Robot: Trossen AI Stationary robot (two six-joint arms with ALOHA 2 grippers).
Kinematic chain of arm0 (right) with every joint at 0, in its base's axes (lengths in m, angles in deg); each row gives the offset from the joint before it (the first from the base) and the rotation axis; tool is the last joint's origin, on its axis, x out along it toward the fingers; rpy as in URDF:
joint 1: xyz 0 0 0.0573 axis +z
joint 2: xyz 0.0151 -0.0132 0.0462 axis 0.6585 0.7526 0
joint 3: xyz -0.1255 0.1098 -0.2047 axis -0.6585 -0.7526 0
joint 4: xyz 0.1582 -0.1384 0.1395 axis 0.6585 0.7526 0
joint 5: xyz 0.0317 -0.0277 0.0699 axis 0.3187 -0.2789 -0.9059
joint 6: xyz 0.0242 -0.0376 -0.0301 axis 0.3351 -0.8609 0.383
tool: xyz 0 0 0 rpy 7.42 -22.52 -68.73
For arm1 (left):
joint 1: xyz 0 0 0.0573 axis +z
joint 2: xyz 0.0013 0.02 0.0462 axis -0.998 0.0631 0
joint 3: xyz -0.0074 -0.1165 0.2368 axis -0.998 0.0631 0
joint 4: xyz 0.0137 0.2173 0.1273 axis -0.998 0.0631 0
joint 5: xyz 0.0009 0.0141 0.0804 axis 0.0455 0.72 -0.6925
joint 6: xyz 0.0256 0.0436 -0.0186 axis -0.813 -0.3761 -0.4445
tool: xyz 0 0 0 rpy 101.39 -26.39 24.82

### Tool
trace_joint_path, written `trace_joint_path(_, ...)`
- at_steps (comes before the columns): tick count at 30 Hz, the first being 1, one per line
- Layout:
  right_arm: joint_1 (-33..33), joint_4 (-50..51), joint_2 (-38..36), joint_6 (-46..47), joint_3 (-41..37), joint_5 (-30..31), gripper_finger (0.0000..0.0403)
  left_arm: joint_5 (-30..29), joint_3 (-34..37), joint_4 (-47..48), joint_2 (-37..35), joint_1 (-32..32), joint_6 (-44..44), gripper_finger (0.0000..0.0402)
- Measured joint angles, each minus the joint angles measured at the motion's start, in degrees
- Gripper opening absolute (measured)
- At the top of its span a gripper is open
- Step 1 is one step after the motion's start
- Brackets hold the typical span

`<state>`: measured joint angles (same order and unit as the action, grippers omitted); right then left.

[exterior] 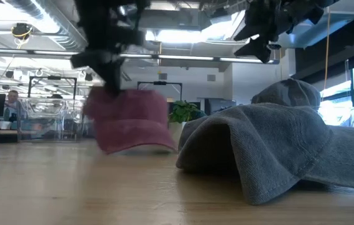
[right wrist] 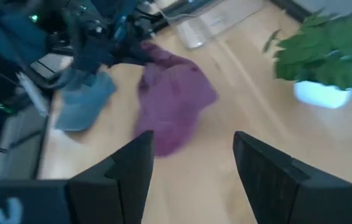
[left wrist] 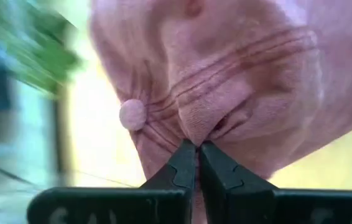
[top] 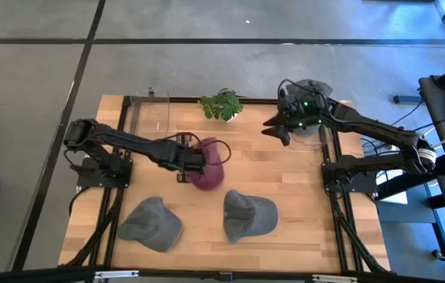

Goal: Pick & Place hat
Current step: Put the red cap into the left transparent bin

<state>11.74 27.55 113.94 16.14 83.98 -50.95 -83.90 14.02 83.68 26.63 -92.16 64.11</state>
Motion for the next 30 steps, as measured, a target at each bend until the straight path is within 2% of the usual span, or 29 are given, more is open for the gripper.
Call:
trace_joint_path(6,1.1,-6.2,3.6,-1.2,0.0,-6.2,0.0220,-14.5,-7.0,-0.1,0.0,-4.0,-13.0,0.0004)
trace_joint_path(10,2.1,-9.2,7.1,-4.8,0.0,-7.3,0.0220,-20.6,-10.4,-0.2,-0.1,-6.5,-19.1,0.0004)
trace_joint_path(17,2.1,-10.8,11.1,-16.2,0.0,-8.5,0.0220,-24.6,-13.5,-0.3,-0.1,-10.6,-20.9,0.0004)
trace_joint_path(19,2.3,-12.5,12.0,-18.0,0.0,-10.5,0.0220,-26.6,-13.6,-0.5,-0.1,-11.6,-20.9,0.0005)
trace_joint_path(22,3.6,-16.3,13.2,-18.8,0.0,-12.7,0.0220,-28.5,-13.6,-1.0,-0.1,-12.7,-21.0,0.0005)
trace_joint_path(30,7.1,-22.0,14.4,-16.5,0.0,-10.5,0.0217,-29.0,-13.6,-6.1,-0.1,-13.4,-23.4,0.0005)
